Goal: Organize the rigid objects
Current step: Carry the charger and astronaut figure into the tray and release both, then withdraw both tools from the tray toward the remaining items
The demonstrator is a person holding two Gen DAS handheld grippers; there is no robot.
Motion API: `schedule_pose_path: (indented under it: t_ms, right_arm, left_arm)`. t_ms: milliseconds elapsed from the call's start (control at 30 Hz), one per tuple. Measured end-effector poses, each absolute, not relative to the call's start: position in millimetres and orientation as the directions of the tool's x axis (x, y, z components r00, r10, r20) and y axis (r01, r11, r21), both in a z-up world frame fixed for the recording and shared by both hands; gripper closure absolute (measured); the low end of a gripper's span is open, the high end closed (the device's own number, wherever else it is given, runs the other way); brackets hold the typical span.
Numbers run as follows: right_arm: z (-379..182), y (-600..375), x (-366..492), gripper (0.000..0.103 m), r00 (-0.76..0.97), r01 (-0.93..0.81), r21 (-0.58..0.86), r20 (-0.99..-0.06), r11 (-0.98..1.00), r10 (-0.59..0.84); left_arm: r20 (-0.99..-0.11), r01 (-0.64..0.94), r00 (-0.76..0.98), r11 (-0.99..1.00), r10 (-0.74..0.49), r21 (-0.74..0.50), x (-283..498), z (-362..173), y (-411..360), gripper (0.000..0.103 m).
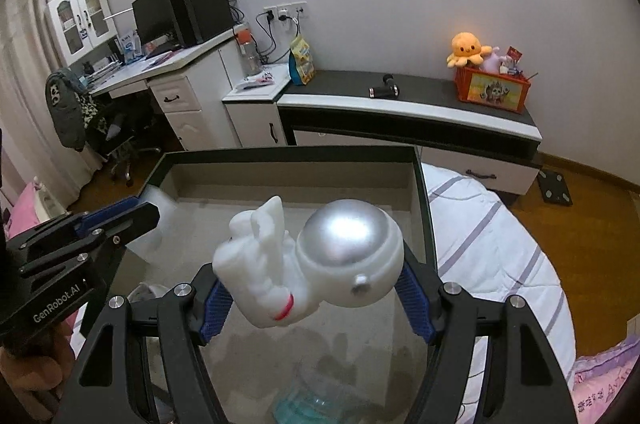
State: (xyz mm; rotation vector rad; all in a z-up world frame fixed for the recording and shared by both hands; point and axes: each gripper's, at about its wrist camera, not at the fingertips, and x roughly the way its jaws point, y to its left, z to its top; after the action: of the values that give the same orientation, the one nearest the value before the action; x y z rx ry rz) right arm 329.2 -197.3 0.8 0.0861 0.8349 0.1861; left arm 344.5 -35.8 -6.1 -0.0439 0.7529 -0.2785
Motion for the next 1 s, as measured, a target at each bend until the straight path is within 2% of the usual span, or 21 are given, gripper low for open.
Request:
schedule_pose_path:
  t_ms: [33, 100, 200, 400, 633, 1000]
  right_arm:
    - [-1, -199, 330, 0.03, 0.655, -0.124, 0.148, -0.731, 0.981, 0.193]
    - [-3, -201, 330, 0.021, 0.656, -0.118, 0.152, -0.73, 0.981, 0.192]
    - [-3, -204, 326, 0.018, 0.662, -0.102, 0.146, -0.729, 0.984, 0.177]
    - [5, -214, 304, 0.017, 0.68, -0.051, 0.152, -0.718, 0.987, 0.146]
    - [29, -223, 252, 0.017, 0.731, -0.04, 0.206, -0.661, 0.978, 0.17]
    - [50, -212, 178, 0.017, 0.775, -0.056, 0.159, -0.616, 0.986, 0.143]
  left_arm:
    - [-0.666, 0.226, 0.7, 0.965, -0.256, -0.133, 345, -6, -36, 0.058]
    - [-0.654, 0.2, 0.722, 0.973, -0.223, -0.112, 341, -3, -34, 0.017]
    - [-0.616, 0.174, 0.763, 0.98, -0.194, -0.093, 326, 4, -27, 0.001]
    - [-0.584, 0.155, 0.792, 0.984, -0.177, -0.087, 294, 18, -9, 0.0]
    - [-0.54, 0.143, 0.823, 0.984, -0.178, -0.106, 245, 32, 11, 0.0]
    - [-0.517, 0.07, 0.846, 0.989, -0.129, -0.132, 181, 35, 37, 0.0]
